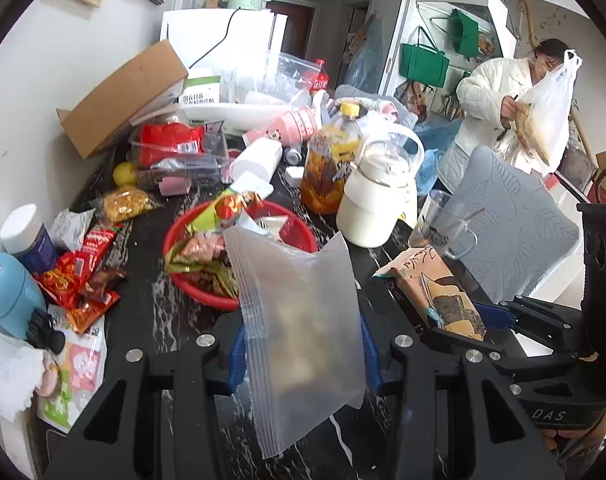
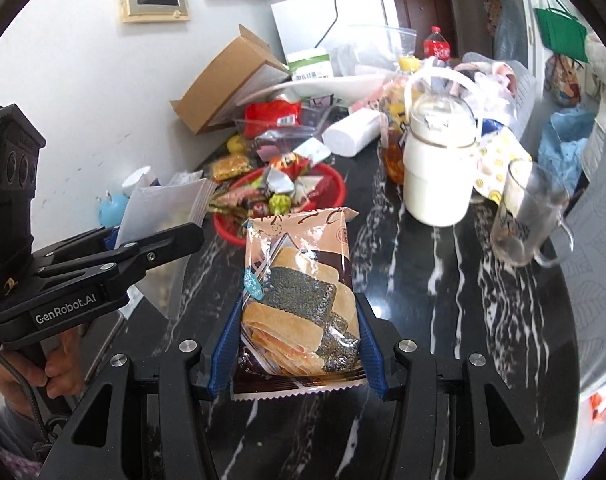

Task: Organize snacks
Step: 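Carry the zip bag and seaweed packet over the red basket with both grippers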

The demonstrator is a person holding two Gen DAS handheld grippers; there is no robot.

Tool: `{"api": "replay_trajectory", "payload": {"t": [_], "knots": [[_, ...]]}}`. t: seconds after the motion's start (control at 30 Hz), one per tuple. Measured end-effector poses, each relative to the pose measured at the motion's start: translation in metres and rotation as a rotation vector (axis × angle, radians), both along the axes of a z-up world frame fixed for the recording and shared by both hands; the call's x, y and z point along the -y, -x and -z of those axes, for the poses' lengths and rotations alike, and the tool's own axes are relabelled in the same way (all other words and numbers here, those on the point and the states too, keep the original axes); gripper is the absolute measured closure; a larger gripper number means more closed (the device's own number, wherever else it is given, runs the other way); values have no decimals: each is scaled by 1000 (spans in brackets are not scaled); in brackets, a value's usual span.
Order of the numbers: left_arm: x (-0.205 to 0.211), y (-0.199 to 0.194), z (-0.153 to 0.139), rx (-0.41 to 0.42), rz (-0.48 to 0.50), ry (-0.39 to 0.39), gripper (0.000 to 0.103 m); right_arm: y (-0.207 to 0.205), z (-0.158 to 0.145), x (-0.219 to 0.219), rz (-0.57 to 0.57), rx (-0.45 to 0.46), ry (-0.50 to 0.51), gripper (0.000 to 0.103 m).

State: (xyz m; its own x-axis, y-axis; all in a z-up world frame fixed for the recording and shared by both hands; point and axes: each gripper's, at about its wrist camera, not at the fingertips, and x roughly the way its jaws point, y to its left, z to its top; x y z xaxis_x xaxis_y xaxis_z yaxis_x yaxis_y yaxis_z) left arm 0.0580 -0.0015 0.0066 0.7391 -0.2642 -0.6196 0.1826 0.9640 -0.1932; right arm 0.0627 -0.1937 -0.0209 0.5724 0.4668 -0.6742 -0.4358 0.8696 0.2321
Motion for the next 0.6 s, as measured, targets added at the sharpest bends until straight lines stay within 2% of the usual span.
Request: {"api": "replay_trajectory", "payload": {"t": [0.6], "knots": [[-11,-53,-33,85,-17,-11,59,-59,-45,-14,-41,95,-10,50]]}}
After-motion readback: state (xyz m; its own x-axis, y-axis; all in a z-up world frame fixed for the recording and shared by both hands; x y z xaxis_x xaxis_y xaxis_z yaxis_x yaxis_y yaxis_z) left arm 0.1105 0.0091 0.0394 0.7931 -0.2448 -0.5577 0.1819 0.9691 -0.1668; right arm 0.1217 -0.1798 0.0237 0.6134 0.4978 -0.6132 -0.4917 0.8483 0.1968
